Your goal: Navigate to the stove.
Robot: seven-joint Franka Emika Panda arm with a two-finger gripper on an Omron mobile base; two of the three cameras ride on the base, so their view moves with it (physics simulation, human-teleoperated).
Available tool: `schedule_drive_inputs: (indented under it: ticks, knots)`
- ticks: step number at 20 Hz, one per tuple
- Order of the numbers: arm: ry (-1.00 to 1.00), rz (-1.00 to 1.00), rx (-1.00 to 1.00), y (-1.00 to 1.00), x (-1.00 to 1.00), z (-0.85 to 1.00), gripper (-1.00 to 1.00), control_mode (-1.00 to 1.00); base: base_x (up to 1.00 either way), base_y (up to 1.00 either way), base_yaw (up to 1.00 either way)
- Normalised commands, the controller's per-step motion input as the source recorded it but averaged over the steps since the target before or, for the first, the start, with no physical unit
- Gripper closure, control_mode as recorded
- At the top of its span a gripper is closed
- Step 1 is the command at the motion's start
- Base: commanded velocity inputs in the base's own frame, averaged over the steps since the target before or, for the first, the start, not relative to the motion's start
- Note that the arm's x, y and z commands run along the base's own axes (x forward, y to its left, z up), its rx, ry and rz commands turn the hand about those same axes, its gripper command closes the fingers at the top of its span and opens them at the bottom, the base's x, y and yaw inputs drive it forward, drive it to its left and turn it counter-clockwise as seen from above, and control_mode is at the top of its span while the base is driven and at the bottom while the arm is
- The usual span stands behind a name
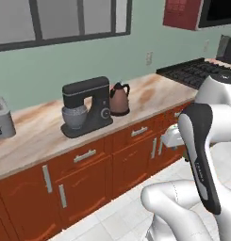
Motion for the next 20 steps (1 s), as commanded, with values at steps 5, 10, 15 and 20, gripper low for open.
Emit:
schedule_drive_inputs:
  ticks: [5, 10, 15, 20]
  knots:
    - [0.00, 0.00, 0.00, 0.00, 0.00, 0.00, -1.00, 1.00, 0.00, 0.00, -0.99]
    - [0.00, 0.00, 0.00, 0.00, 0.00, 0.00, -1.00, 1.00, 0.45, -0.55, -0.56]
    - [0.00, 0.00, 0.00, 0.00, 0.00, 0.00, -1.00, 1.00, 0.93, -0.72, -0.23]
    - [0.00, 0.00, 0.00, 0.00, 0.00, 0.00, -1.00, 1.00, 1.00, 0.19, -0.26]
